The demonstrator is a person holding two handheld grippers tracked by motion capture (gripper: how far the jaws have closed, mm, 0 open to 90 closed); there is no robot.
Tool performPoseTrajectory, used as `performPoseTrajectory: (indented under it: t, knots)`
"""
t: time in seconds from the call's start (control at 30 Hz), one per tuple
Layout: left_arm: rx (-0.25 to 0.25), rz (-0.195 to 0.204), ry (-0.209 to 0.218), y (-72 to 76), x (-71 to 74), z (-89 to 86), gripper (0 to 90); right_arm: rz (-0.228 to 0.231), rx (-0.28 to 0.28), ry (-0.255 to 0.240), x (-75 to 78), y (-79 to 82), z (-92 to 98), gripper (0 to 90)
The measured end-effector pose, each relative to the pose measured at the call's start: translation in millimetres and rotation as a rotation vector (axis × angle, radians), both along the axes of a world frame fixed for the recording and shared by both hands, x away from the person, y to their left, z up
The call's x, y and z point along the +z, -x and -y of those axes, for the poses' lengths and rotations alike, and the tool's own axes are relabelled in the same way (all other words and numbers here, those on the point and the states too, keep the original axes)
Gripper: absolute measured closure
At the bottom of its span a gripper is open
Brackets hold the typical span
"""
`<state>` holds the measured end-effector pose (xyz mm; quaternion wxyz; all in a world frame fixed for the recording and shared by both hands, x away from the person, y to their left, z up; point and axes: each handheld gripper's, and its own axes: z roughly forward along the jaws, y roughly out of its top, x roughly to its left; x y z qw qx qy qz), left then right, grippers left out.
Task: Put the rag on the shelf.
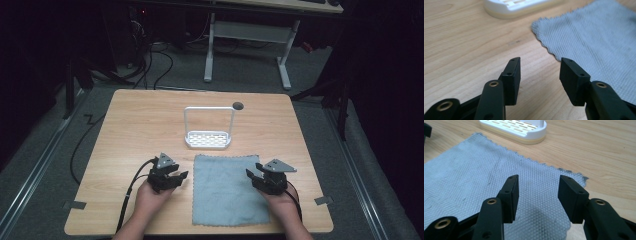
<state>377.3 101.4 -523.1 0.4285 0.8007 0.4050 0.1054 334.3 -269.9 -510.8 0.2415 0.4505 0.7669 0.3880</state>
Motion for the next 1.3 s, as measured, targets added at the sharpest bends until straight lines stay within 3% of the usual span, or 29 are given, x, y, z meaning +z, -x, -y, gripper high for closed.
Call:
performPoseTrajectory:
  t: [0.1,0.33,0.4,0.5,0.6,0.67,0.7,0.73,0.83,0.97,1.17,1.3]
  knots:
    - [0.004,0.004,0.018,-0.3,2.1,-0.6,52.8,-0.005,-0.039,-0.006,2.5,-2.5,3.5,51.1]
    - [-0.011,-0.018,0.037,-2.0,0.5,0.1,53.2,-0.002,-0.054,-0.04,4.0,-3.3,7.8,50.8]
    - [-0.023,-0.022,0.025,-0.8,-0.5,3.2,54.5,-0.006,-0.053,-0.044,3.5,-4.5,8.9,51.8]
    - [-0.083,-0.035,0.027,4.0,-1.7,14.7,60.7,-0.012,-0.05,-0.042,2.1,-5.2,9.2,54.6]
    - [-0.148,-0.027,0.002,10.4,-2.0,32.6,70.6,-0.015,-0.044,-0.031,1.2,-4.9,9.1,62.3]
    - [-0.196,-0.03,-0.02,14.0,-3.6,43.5,77.7,-0.017,-0.031,-0.025,0.7,-4.6,9.7,74.6]
    - [-0.196,-0.03,-0.02,14.0,-3.6,43.5,81.2,-0.017,-0.031,-0.025,0.7,-4.6,9.7,74.6]
    - [-0.231,-0.029,-0.064,17.6,-6.1,52.9,84.7,-0.028,-0.006,-0.037,0.0,-4.7,11.3,86.6]
    - [-0.241,-0.02,-0.079,19.9,-6.5,57.1,90.0,-0.047,-0.003,-0.029,-1.6,-6.4,12.6,90.0]
    - [-0.238,-0.03,-0.079,19.9,-6.3,49.0,90.0,-0.12,0.004,0.054,-15.3,-13.7,9.8,90.0]
    - [-0.235,-0.062,-0.068,25.8,-5.8,24.5,90.0,-0.132,0.081,0.053,-17.1,-3.2,-9.3,90.0]
    - [-0.213,-0.096,-0.06,41.4,-4.8,-4.4,89.6,-0.14,0.167,0.054,-16.9,10.5,-27.8,89.9]
